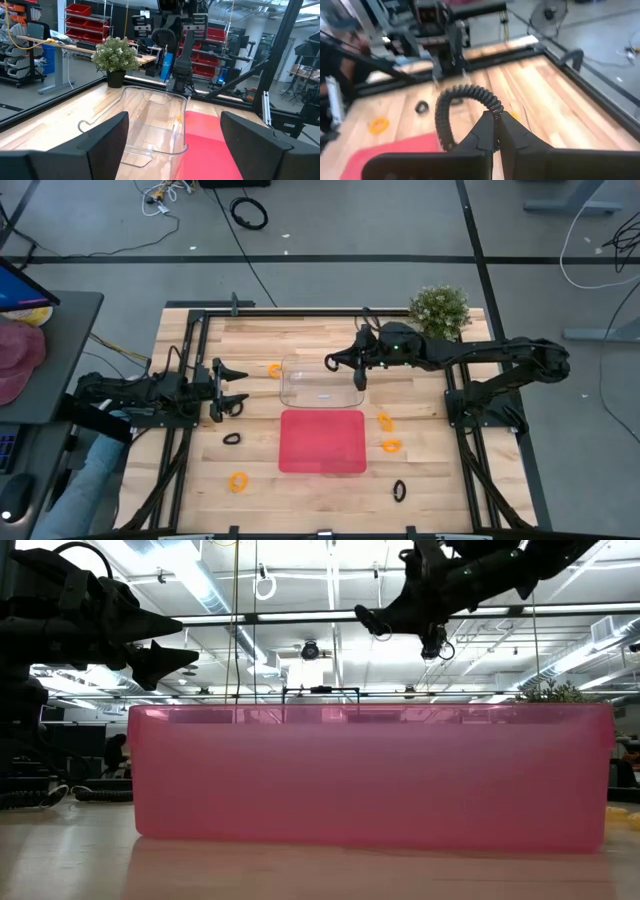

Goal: Sort spring keychains
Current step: Put the black spring keychain into the transparent bin

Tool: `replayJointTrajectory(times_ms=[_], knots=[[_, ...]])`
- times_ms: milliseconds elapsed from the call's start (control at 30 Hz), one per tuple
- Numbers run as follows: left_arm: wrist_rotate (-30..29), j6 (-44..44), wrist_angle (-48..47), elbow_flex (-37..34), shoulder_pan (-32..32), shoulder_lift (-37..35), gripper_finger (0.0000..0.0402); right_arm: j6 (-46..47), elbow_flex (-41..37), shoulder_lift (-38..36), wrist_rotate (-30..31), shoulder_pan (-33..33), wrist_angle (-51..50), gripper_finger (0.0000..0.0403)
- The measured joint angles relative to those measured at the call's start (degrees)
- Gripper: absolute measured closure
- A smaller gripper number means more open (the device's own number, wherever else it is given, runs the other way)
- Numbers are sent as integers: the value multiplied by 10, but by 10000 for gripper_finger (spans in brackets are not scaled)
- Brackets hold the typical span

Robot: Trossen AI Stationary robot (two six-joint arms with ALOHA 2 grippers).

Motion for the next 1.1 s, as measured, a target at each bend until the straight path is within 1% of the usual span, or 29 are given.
replayJointTrajectory(times_ms=[67,200,500,733,1100], knots=[[0,0,0,0,0,0,81,-5,8,7,1,4,-15,396],[0,0,0,0,0,0,81,-4,9,20,2,7,-14,396],[0,0,0,0,0,0,81,10,9,21,12,4,-7,388],[0,0,0,0,0,0,81,27,9,21,37,3,-8,352],[0,0,0,0,0,0,81,31,9,21,38,3,-10,299]])
